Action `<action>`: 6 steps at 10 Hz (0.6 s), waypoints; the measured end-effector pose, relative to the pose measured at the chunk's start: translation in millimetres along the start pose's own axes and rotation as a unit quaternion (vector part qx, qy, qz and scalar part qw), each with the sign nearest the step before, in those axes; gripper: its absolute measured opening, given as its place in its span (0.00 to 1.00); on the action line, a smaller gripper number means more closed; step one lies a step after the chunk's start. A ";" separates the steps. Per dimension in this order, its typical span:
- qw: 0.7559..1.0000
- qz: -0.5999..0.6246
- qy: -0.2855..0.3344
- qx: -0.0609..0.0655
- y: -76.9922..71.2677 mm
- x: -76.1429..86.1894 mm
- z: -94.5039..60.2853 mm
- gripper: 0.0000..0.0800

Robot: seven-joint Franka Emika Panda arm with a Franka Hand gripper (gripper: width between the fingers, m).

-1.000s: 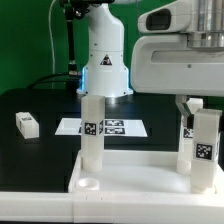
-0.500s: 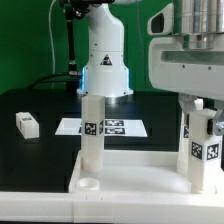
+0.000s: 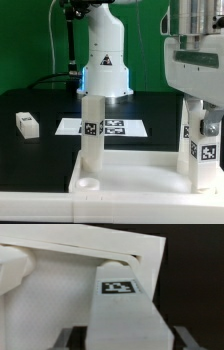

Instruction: Assemble desk

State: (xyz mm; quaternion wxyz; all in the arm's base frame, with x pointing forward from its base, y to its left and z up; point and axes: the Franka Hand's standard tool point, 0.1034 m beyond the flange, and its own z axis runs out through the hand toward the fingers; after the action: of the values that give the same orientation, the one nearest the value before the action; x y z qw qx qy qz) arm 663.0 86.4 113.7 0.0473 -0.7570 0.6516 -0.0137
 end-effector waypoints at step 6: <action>0.966 -0.258 0.006 -0.006 2.9 -12.8 0.5 0.81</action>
Offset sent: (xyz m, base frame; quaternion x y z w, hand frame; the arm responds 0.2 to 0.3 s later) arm -0.0142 0.0094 0.0020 -0.0193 0.0213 -0.3008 0.9532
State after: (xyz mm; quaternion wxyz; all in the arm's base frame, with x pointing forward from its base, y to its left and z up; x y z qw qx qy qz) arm 658.3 98.5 113.5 0.0340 -0.8994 0.4350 -0.0262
